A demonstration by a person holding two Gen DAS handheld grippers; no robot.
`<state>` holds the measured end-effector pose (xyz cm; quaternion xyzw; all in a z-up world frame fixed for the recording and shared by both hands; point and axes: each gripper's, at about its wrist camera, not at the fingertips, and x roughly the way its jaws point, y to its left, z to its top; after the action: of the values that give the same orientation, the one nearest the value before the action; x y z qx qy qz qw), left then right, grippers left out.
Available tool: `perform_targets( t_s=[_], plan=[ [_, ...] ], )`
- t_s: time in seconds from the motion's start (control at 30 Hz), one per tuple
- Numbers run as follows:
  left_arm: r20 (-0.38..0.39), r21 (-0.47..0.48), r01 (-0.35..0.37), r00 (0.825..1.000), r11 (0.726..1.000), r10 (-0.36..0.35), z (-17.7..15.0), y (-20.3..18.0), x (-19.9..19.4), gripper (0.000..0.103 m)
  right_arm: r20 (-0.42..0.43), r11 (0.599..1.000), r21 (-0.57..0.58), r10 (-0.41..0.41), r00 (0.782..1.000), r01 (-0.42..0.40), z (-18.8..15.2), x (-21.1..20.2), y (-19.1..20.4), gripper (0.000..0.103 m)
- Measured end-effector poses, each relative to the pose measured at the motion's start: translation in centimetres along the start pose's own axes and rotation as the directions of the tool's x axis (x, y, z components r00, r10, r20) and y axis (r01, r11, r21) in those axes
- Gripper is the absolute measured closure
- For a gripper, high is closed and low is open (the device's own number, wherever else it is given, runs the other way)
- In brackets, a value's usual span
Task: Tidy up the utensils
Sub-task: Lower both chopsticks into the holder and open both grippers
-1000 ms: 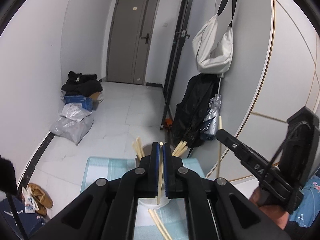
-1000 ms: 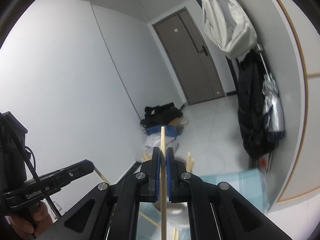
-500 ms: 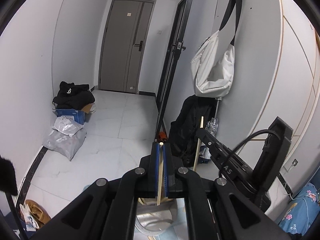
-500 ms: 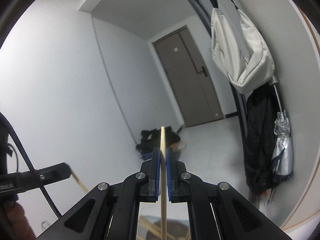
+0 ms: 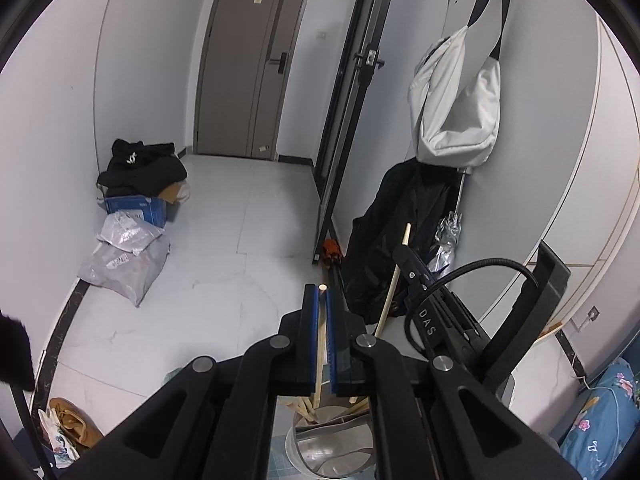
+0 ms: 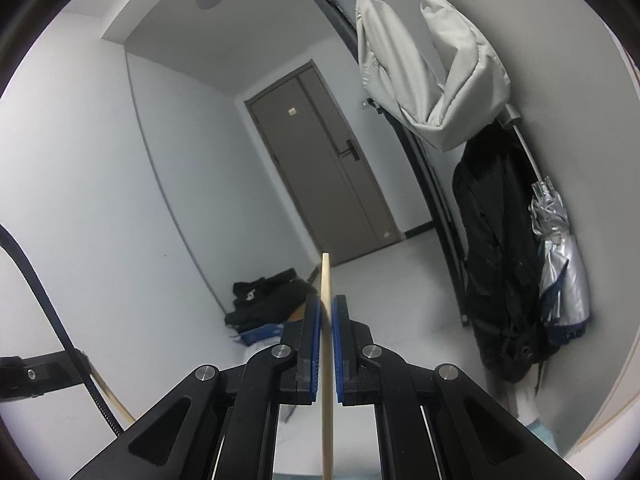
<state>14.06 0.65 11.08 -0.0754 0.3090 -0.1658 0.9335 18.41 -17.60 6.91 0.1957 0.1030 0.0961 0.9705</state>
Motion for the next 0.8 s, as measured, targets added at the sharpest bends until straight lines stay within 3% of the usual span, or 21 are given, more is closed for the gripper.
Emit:
perform_targets(
  t_s=[0.43,0.8],
  plan=[
    [-0.043,-0.005,0.036,0.998,0.999,-0.037,-0.8,0.4,1.3,0.103,0.063,0.992,-0.123,-0.007,0.998,0.015,-2.6,-1.0,1.4,0.098],
    [-0.067,-0.003,0.031,0.997,1.0,-0.031,-1.9,0.3,1.7,0.102,0.01,0.972,-0.234,0.036,0.999,-0.033,-3.9,-3.9,1.3,0.097]
  ],
)
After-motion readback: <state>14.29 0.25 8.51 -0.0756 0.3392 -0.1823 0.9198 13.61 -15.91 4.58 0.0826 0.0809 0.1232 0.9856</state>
